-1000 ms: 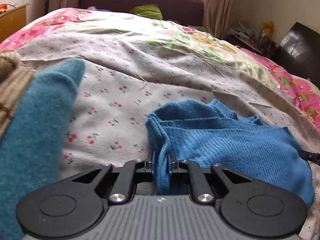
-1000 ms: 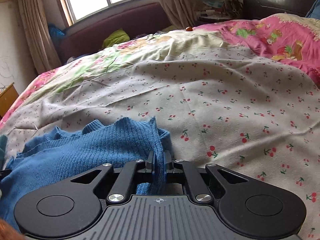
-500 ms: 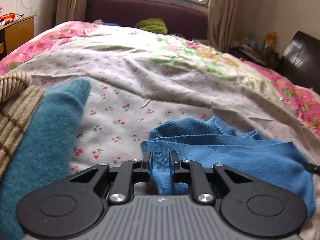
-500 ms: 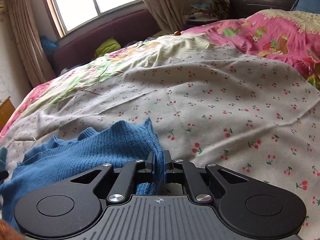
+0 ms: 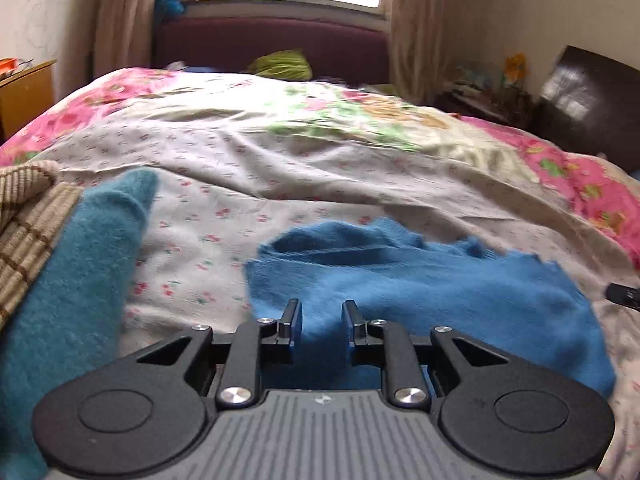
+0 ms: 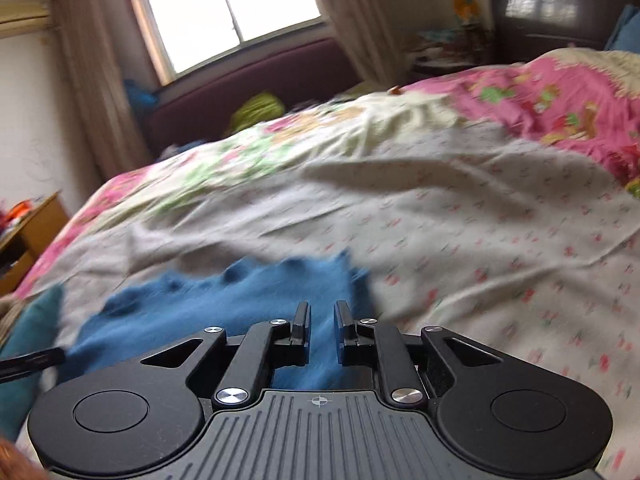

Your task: Fold small clothes

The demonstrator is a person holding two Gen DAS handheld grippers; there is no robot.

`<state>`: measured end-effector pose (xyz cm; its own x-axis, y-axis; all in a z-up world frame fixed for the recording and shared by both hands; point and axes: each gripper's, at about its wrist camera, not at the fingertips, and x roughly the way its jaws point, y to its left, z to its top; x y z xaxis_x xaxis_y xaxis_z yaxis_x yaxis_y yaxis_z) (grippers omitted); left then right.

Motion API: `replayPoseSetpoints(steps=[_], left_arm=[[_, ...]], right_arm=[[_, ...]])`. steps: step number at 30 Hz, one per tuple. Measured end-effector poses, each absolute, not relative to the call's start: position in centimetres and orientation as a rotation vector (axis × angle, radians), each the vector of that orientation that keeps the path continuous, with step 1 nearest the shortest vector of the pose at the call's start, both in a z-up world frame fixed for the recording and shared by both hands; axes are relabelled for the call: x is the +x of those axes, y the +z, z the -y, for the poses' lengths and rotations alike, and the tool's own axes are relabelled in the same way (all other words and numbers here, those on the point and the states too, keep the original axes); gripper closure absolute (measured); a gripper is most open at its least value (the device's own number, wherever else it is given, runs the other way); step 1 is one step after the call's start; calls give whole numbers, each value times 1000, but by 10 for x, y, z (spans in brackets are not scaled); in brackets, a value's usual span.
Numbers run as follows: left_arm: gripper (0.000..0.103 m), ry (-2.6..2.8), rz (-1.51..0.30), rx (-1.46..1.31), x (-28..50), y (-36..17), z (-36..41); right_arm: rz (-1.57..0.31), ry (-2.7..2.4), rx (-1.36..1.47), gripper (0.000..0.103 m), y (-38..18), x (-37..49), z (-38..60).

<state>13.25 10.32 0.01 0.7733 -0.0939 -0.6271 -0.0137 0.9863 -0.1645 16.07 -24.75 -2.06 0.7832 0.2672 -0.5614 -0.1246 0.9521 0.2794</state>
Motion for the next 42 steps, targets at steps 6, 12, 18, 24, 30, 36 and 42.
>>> replayPoseSetpoints(steps=[6, 12, 18, 24, 30, 36, 42], left_arm=[[69, -90, -760, -84, 129, -30, -79], [65, -72, -760, -199, 122, -38, -97], [62, 3, -715, -232, 105, -27, -107], [61, 55, -768, -293, 107, -38, -126], [57, 76, -741, -299, 106, -35, -130], [53, 87, -782, -392, 106, -41, -145], [48, 42, -812, -604, 89, -42, -166]], right_arm=[[-821, 180, 103, 91, -63, 149, 237], [-805, 126, 148, 84, -50, 142, 244], [-765, 123, 66, 84, -43, 130, 222], [-846, 45, 59, 83, -55, 138, 218], [-798, 59, 5, 83, -32, 129, 200], [-783, 189, -33, 83, -13, 134, 151], [-818, 362, -107, 81, -7, 157, 80]])
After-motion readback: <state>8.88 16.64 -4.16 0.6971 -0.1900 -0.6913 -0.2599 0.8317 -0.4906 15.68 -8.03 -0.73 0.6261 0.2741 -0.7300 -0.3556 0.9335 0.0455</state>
